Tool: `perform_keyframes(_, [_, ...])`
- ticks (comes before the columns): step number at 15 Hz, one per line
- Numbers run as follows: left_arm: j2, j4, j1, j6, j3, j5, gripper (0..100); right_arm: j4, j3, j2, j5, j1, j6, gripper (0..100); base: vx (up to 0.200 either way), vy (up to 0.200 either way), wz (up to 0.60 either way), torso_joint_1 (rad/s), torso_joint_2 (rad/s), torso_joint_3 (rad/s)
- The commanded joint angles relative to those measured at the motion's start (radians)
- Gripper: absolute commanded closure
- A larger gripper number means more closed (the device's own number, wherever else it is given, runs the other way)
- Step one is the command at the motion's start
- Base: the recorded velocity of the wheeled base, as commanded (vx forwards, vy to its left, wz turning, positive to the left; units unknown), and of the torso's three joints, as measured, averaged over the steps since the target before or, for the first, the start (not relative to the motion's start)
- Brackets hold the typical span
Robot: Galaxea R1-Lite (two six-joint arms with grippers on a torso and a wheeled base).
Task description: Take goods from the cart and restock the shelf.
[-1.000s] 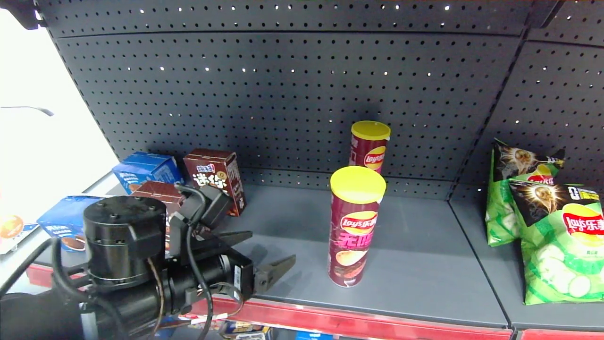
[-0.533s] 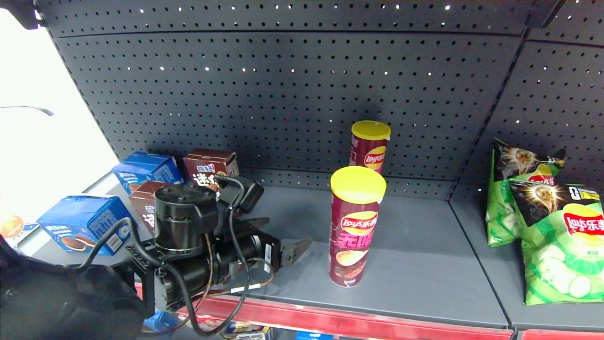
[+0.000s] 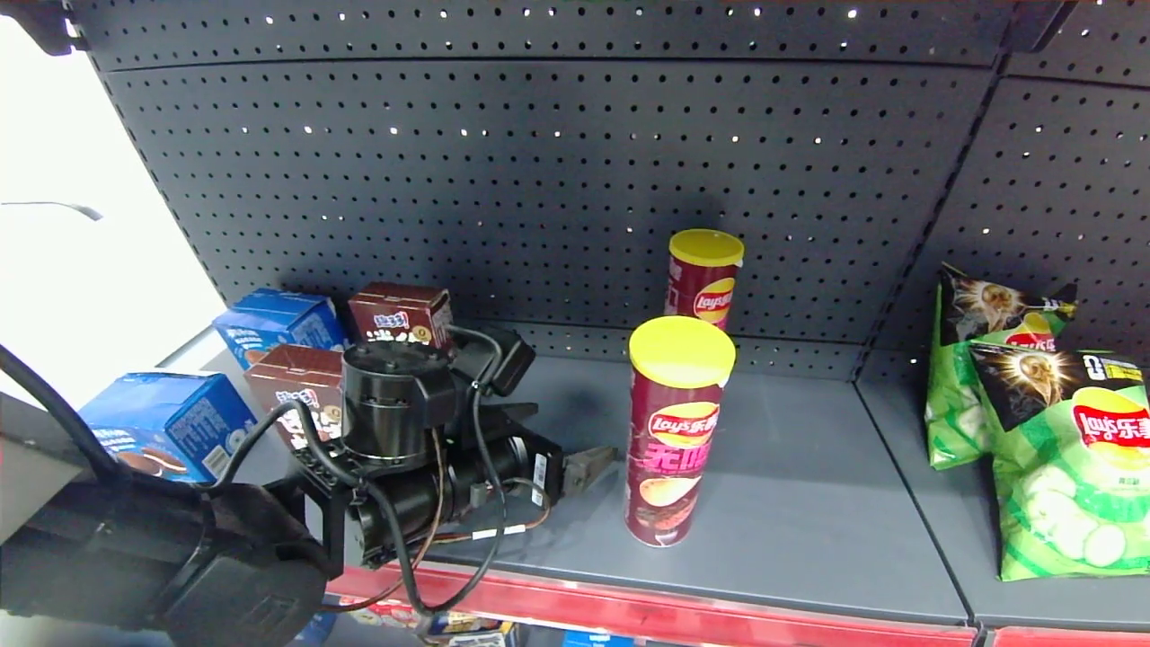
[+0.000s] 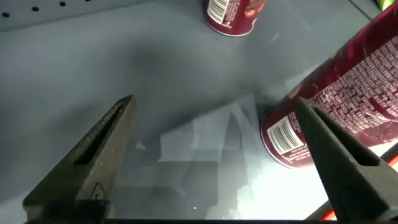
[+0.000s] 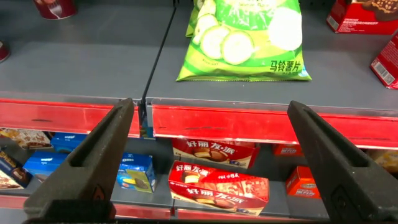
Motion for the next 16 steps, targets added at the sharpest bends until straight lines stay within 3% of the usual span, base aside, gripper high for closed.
perform_keyframes(1, [-0.001,0.0,-0.006,0.009,-0.001,-0.008,0,0.0,0.0,0.0,0.0,0.001,0.0,0,0.0,0.0,0.0,0.0,0.0,0.0])
perform_keyframes(11, [0.042,0.002,-0.066,0.009,-0.052,-0.014,0,0.0,0.0,0.0,0.0,0.001,0.0,0,0.0,0.0,0.0,0.0,0.0,0.0])
perform_keyframes(16, [0.042,0.002,-0.038,0.009,-0.049,-0.014,0,0.0,0.0,0.0,0.0,0.001,0.0,0,0.0,0.0,0.0,0.0,0.0,0.0])
